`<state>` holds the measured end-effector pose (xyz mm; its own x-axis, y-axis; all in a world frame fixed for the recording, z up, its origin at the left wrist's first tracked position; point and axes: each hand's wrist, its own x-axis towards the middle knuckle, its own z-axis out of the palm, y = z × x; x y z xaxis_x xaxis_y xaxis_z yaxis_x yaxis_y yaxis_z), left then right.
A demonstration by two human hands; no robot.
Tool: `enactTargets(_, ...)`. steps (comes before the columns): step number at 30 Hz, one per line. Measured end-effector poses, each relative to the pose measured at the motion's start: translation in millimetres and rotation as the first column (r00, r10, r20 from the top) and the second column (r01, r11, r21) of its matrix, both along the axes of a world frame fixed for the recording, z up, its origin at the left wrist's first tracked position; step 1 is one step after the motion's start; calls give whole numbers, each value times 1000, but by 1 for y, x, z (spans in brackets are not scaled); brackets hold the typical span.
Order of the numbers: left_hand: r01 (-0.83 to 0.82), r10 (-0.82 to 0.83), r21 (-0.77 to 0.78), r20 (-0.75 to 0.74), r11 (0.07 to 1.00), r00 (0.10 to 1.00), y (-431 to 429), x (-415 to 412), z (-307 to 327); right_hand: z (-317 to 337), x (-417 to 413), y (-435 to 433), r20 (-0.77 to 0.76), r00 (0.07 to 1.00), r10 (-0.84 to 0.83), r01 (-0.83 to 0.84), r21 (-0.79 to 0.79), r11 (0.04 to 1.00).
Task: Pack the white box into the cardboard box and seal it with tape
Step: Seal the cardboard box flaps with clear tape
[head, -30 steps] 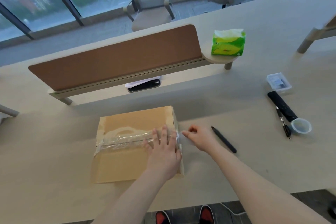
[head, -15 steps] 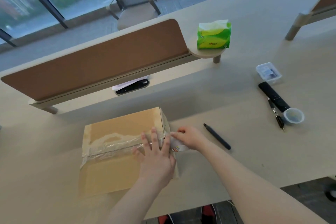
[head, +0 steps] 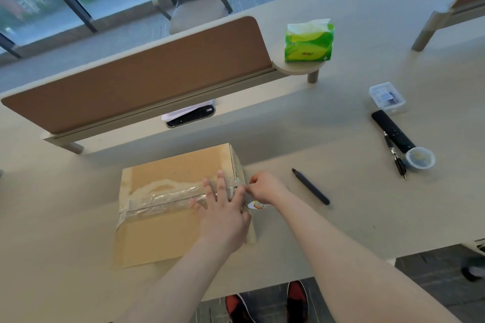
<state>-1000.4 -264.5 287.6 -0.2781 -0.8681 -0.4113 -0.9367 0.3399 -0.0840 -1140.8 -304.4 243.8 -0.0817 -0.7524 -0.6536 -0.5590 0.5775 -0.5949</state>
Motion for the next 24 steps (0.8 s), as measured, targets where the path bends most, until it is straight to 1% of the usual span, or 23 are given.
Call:
enactTargets(3, 1, -1, 6, -7, 1000, 1000, -2, 0, 2, 0, 2, 3, -30, 999, 44, -45, -14, 999)
enactTargets(5, 4, -4, 4, -3, 1000, 1000, -2, -1, 6, -3, 1, 8, 11, 999, 31, -31, -45, 999)
enactTargets(8, 15, -15, 8, 14, 1000, 1000, -7, -3, 15, -2, -8, 18, 122, 987, -101, 113, -98, 989)
enactTargets(10, 80, -79, -23, 47, 997, 996, -14, -7, 22, 2, -19, 25, 111, 978, -175, 189, -131, 973)
enactTargets(12, 166, -164, -47, 50, 985, 985, -26, -14, 27, 2, -32, 32, 43, 974, -222, 226, -145, 963)
enactTargets(14, 228, -228, -69, 3, 971, 974, -42, -22, 29, -1, -45, 41, -63, 962, -266, 255, -148, 956)
enactTargets(15, 255, -259, -93, -34, 962, 965, -49, -26, 30, -4, -50, 45, -123, 950, -286, 270, -135, 954)
enactTargets(17, 285, -302, -126, -156, 950, 940, -64, -40, 32, -11, -59, 50, -231, 924, -305, 286, -113, 952)
enactTargets(19, 284, -284, -41, -267, 958, 921, -78, -56, 34, -15, -66, 53, -324, 899, -294, 279, -92, 956)
enactTargets(20, 290, -272, 18, -294, 957, 916, -83, -65, 32, -18, -69, 55, -380, 880, -283, 268, -93, 959)
enactTargets(23, 316, -257, 146, -322, 937, 911, -99, -89, 23, -29, -76, 56, -580, 787, -213, 203, -83, 976)
enactTargets(24, 331, -265, 178, -313, 927, 912, -104, -94, 18, -34, -77, 56, -619, 762, -193, 191, -69, 979)
